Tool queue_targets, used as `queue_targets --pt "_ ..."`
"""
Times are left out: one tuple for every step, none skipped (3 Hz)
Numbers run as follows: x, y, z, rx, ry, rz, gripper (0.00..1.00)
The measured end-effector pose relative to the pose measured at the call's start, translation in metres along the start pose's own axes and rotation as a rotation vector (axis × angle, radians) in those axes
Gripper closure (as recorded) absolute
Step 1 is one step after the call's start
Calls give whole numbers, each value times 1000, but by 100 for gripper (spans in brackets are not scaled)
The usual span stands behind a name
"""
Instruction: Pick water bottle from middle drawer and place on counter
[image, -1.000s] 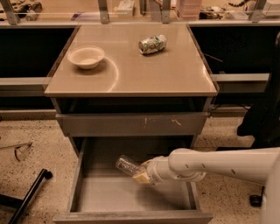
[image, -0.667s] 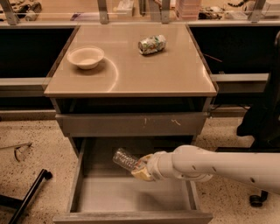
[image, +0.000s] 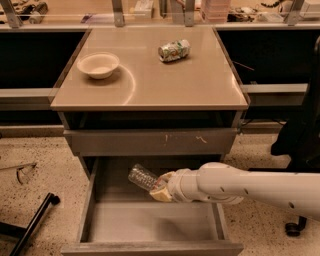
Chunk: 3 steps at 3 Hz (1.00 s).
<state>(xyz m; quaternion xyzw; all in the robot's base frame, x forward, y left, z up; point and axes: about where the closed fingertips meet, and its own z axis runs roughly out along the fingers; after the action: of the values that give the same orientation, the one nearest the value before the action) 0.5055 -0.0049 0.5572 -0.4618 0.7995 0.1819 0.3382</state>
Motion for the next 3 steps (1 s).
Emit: queue_targets --pt "-27 1 -17 23 1 -30 100" --pt "-63 7 -50 43 56 -45 100" --pt "-132 13 -85 76 66 -131 100"
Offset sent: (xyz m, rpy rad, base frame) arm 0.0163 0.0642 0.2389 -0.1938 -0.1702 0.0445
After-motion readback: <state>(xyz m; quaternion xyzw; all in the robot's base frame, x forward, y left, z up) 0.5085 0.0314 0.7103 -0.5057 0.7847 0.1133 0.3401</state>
